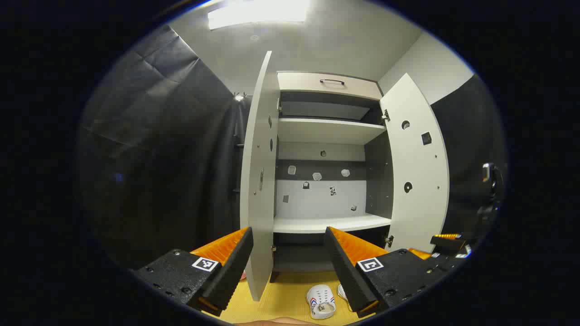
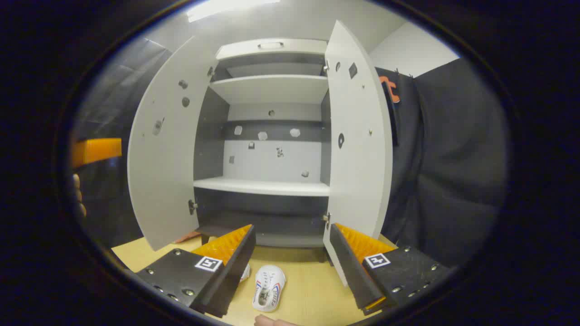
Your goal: Grab one shoe with the right hand and put it into the shoe cabinet, grab the other shoe with the left hand and put it into the shoe cabinet; then close the right door with the right hand and the left door with the left hand.
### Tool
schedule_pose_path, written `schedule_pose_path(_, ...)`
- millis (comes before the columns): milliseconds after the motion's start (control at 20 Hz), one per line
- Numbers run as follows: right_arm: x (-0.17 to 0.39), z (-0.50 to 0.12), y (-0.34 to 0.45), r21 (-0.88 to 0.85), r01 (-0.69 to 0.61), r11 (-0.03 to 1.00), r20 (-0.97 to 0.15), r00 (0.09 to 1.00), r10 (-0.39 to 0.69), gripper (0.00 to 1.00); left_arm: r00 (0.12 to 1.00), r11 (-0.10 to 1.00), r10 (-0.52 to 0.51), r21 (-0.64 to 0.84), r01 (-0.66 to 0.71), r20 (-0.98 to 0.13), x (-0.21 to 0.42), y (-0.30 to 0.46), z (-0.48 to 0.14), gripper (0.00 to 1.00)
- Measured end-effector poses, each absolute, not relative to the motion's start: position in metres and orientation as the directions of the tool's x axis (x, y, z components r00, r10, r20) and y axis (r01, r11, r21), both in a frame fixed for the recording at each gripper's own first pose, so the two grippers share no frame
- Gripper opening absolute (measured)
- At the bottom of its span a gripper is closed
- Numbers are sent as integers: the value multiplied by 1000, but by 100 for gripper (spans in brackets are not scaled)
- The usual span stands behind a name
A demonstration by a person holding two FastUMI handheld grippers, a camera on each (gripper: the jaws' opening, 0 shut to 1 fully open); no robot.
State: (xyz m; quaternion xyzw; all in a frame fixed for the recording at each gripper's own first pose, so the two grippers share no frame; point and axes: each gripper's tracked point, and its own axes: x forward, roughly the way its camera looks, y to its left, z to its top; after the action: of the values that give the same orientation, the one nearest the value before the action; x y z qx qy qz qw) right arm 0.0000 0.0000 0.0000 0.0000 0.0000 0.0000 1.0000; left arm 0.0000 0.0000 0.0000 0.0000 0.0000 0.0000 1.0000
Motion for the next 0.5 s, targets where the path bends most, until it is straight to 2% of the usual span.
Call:
schedule_pose_path(50,-3,13,-5,5,12,1000,18,1000,-13,98,1000,1000,-1,1,1,-2,0,0,0,96)
schedule_pose_path(100,-7,24,-8,13,19,1000,27,999,-19,94,1000,1000,-2,1,2,-5,1,0,-3,92)
schedule_pose_path(150,-12,33,-10,26,20,999,38,999,-21,94,1000,1000,-3,-6,3,-5,2,0,-2,95)
schedule_pose_path(200,-16,41,-12,38,19,999,48,999,-21,98,1000,1000,-2,-9,2,-15,2,-1,-5,95)
schedule_pose_path(250,-19,45,-14,41,19,999,55,998,-21,98,1000,1000,-3,-13,2,-22,2,-1,-7,95)
schedule_pose_path(400,-26,52,-23,25,34,999,68,997,-36,98,1000,1000,-5,-15,4,-29,4,-3,-8,96)
schedule_pose_path(450,-27,53,-24,25,33,999,68,997,-35,94,1000,1000,-5,-13,4,-30,4,-4,-8,96)
schedule_pose_path(500,-28,53,-25,29,34,999,65,997,-36,98,1000,1000,-3,-13,2,-28,4,-3,-8,96)
